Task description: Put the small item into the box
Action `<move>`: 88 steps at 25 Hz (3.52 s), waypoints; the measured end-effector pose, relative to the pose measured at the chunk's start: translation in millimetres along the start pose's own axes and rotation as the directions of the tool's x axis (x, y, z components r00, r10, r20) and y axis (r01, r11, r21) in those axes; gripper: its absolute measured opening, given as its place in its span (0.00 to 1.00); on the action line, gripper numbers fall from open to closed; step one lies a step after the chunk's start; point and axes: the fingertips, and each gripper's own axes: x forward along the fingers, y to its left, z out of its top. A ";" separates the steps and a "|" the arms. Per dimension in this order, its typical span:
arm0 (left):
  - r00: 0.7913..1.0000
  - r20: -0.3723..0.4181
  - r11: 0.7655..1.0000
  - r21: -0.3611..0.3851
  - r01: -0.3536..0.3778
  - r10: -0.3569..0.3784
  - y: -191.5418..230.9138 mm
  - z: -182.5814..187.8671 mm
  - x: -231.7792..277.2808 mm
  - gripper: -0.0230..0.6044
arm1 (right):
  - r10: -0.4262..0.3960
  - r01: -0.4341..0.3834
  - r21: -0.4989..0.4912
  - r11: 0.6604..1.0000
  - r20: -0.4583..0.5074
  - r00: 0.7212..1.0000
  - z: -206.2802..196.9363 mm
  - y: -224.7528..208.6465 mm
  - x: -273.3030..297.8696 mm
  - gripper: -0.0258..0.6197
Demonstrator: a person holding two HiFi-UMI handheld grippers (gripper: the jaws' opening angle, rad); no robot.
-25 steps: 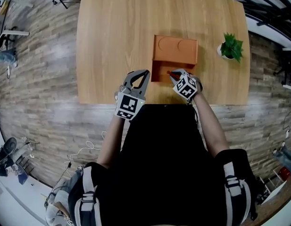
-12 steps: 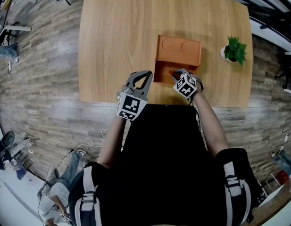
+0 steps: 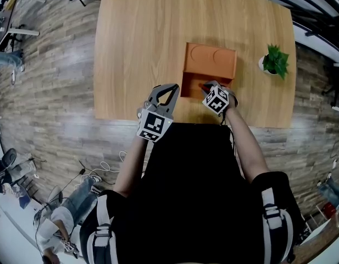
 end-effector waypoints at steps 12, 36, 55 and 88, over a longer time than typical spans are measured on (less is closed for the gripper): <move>1.000 0.004 1.000 0.010 0.004 -0.004 -4.7 3.2 -4.4 0.07 | 0.016 -0.016 0.012 1.000 -0.008 1.000 1.8 5.3 -0.1 0.22; 0.999 0.034 0.999 0.041 0.029 -0.030 -28.1 17.8 6.1 0.07 | -0.095 0.082 0.126 0.989 0.095 0.991 -22.1 6.5 -64.8 0.10; 0.997 0.046 0.997 0.053 0.054 -0.057 -40.4 18.7 6.0 0.07 | -0.197 0.157 0.131 0.979 0.400 0.895 52.0 -0.7 -164.9 0.09; 0.996 0.057 0.996 0.057 0.064 -0.067 -47.6 17.2 0.2 0.07 | -0.208 0.156 0.141 0.978 0.554 0.806 82.1 14.1 -217.3 0.08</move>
